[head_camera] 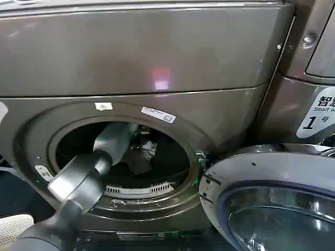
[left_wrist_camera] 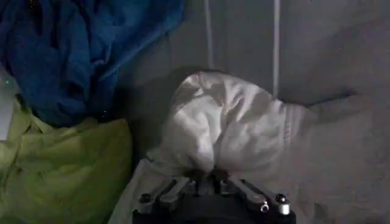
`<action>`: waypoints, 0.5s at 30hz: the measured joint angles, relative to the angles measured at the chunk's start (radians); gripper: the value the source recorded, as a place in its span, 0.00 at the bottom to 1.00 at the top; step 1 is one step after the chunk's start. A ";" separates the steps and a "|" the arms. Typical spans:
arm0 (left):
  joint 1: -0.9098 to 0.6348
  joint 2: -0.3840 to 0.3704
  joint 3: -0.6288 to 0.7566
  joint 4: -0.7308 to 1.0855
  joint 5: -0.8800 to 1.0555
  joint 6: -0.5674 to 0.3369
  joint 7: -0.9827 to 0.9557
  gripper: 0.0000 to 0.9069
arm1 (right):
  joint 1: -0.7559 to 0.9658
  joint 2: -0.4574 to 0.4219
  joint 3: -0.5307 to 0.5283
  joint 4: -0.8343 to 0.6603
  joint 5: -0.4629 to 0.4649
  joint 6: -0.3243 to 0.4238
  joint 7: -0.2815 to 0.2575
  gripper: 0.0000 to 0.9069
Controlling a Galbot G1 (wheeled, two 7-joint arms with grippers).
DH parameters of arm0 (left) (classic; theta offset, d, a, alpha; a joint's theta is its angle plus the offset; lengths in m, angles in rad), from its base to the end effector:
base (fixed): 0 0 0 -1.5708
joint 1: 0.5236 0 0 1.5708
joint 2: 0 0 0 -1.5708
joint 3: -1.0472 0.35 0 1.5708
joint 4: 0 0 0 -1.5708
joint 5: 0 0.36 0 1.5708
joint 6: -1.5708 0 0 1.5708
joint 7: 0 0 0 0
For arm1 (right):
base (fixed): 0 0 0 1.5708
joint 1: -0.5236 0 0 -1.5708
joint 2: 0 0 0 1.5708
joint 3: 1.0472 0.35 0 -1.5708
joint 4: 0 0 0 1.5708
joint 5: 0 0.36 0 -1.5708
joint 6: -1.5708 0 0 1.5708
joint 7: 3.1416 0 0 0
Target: Grasp the clothes from the dryer.
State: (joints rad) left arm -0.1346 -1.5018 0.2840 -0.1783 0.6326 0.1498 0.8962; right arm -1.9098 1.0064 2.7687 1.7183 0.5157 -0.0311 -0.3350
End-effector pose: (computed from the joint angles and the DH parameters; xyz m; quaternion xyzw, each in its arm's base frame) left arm 0.6698 0.0025 -0.2268 -0.3750 -0.6398 -0.5333 0.4069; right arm -0.2223 -0.3939 0.1024 0.5499 0.7012 -0.4124 0.1893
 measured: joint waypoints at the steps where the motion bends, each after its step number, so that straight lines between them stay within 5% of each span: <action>1: 0.004 0.001 -0.017 -0.010 -0.012 0.002 -0.010 0.00 | 0.001 0.000 -0.001 0.002 0.000 0.000 0.000 1.00; 15: 0.138 0.032 -0.304 -0.234 -0.228 0.015 -0.198 0.00 | 0.001 -0.003 -0.003 0.002 -0.001 0.001 0.005 1.00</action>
State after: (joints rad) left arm 0.0033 -1.4694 -0.0201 -0.4120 0.4043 0.1650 0.6983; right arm -1.9093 1.0034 2.7660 1.7204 0.5143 -0.0298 -0.3304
